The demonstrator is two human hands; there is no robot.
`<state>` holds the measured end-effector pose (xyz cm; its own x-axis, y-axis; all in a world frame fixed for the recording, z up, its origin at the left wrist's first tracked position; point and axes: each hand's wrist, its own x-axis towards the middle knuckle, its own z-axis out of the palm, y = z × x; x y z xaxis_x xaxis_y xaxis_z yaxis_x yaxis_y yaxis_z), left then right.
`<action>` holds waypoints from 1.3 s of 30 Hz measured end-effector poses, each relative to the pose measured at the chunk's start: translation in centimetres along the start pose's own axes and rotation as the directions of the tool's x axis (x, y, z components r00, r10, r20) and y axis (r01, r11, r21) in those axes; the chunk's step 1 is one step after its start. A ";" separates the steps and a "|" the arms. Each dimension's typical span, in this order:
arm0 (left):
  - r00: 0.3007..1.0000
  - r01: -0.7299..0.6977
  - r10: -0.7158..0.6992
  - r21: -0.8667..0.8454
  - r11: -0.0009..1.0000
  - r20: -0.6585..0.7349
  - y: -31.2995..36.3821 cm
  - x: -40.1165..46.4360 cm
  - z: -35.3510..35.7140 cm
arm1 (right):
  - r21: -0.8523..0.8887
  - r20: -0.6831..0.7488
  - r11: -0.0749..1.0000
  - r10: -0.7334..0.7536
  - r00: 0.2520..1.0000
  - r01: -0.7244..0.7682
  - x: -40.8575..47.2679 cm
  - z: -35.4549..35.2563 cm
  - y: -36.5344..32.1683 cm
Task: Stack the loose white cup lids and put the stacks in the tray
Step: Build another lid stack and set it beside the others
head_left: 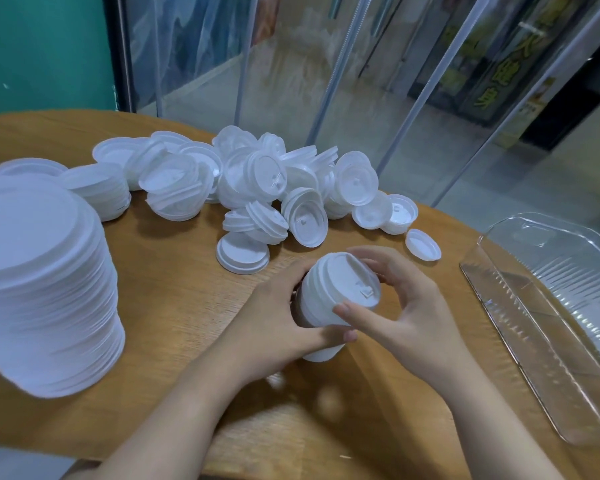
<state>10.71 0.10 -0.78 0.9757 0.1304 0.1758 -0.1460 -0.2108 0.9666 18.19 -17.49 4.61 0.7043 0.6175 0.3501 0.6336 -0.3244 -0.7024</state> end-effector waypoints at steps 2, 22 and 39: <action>1.000 -0.004 0.004 0.008 1.000 0.002 -0.1 0.0 0.0 | -0.009 0.010 1.000 0.006 1.000 -0.006 -0.1 0.0 0.0; 0.996 -0.080 0.083 0.096 0.992 -0.033 -0.4 0.0 -0.1 | -0.054 0.060 0.998 -0.012 0.998 0.015 -0.4 -0.1 0.2; 0.987 -0.109 0.123 0.131 0.985 -0.105 -0.4 0.4 1.1 | -0.340 -0.247 0.797 0.436 0.866 -0.498 5.2 -8.6 19.7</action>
<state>11.34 -0.85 -1.33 0.9277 0.2047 0.3121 -0.2288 -0.3490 0.9088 37.09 -26.80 -2.08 0.9647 0.2164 0.1499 0.2631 -0.8103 -0.5236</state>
